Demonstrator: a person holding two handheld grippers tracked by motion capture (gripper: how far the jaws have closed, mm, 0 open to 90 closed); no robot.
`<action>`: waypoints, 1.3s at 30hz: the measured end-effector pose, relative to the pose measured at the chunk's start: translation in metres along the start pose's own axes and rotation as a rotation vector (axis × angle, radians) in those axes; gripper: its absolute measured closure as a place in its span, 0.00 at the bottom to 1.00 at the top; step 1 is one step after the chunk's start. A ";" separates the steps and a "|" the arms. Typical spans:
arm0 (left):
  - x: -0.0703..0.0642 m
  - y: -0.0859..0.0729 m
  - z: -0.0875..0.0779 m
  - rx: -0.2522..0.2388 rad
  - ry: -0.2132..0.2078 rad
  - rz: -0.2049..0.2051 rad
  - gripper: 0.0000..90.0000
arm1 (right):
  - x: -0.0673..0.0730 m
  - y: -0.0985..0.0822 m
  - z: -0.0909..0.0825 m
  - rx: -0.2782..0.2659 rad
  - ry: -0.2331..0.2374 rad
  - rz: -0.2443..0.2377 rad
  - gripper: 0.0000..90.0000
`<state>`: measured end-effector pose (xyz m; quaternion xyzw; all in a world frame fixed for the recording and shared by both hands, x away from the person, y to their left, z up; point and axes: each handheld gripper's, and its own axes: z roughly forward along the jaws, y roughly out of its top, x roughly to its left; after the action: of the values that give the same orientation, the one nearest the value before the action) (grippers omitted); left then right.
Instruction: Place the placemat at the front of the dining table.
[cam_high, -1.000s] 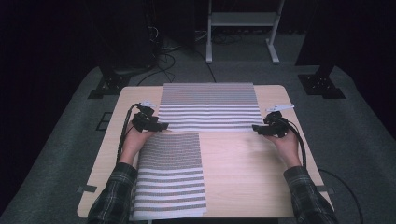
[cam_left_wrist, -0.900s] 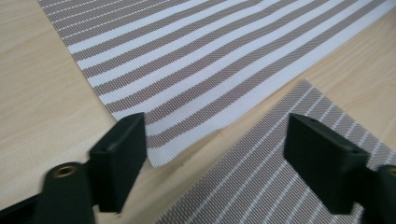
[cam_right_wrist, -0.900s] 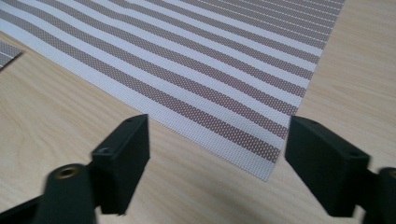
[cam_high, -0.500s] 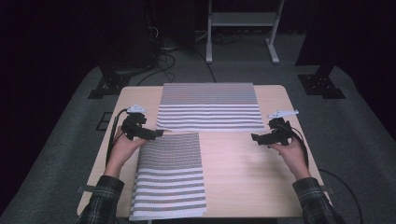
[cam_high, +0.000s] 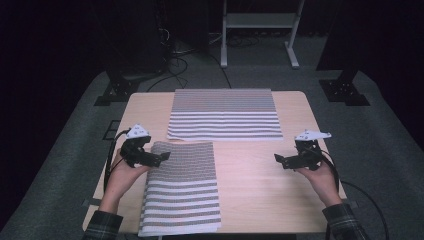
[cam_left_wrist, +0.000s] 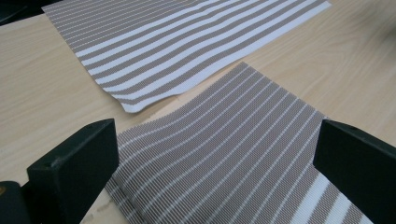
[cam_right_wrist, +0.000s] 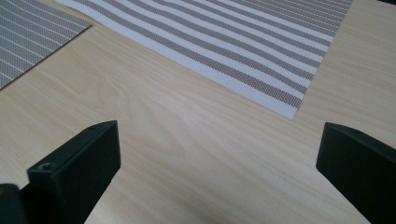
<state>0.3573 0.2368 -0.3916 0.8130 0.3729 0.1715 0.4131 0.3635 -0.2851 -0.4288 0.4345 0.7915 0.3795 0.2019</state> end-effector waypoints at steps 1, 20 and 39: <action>-0.002 -0.003 -0.002 -0.005 -0.002 0.000 0.00 | 0.001 -0.002 -0.003 -0.008 -0.004 -0.002 0.00; -0.027 -0.041 -0.042 -0.045 0.028 0.012 0.00 | 0.008 -0.055 -0.053 -0.096 -0.028 0.002 0.00; -0.026 -0.098 -0.068 0.011 0.103 -0.036 0.00 | 0.012 -0.101 -0.070 -0.063 -0.005 0.026 0.00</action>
<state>0.2550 0.2915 -0.4283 0.7985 0.4090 0.2038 0.3920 0.2574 -0.3382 -0.4632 0.4390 0.7730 0.4057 0.2122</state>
